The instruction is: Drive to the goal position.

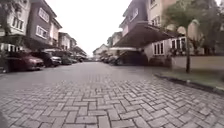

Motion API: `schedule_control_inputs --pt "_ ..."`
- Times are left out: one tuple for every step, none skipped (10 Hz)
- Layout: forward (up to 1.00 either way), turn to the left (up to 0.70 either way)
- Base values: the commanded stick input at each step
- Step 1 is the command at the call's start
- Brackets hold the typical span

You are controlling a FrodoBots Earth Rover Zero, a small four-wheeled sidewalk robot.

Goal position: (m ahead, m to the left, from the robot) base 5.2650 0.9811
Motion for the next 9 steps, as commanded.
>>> schedule_control_inputs --pt "0.7 0.15" --pt "0.7 0.03" --pt "0.7 0.0" --pt "0.7 0.0" --pt "0.7 0.0" --pt "0.7 0.0" --pt "0.7 0.0" --pt "0.7 0.0" --pt "0.7 0.0"
